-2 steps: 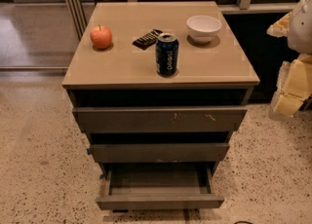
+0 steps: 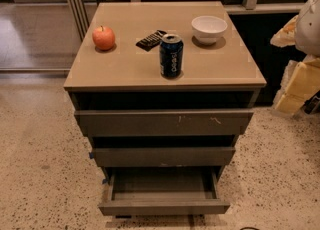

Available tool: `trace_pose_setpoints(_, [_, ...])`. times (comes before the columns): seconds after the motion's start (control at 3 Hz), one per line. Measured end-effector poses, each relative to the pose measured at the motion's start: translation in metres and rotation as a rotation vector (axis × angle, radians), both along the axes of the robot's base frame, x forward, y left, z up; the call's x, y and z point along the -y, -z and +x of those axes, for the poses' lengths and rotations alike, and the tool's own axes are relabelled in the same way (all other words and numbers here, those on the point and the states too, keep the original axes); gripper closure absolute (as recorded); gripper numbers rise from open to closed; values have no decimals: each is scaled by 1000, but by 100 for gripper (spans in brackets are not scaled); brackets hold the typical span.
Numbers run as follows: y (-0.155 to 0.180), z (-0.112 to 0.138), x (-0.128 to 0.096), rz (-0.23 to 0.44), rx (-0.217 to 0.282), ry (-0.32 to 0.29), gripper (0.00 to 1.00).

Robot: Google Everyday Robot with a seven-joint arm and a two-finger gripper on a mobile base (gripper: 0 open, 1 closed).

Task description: Close bottom drawer

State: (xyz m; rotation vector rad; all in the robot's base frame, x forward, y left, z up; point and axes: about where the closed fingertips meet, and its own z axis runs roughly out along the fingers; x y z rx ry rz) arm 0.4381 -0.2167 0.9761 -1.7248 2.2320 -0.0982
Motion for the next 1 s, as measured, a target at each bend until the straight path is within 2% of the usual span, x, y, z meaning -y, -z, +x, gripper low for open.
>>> trace_pose_setpoints(0.33, [26,-2,2,15,6,3,42])
trace_pose_setpoints(0.67, [108,-13,1,113,-37,-5,65])
trace_pose_setpoints(1.0, [252,-34,-8,281,-182,7,97])
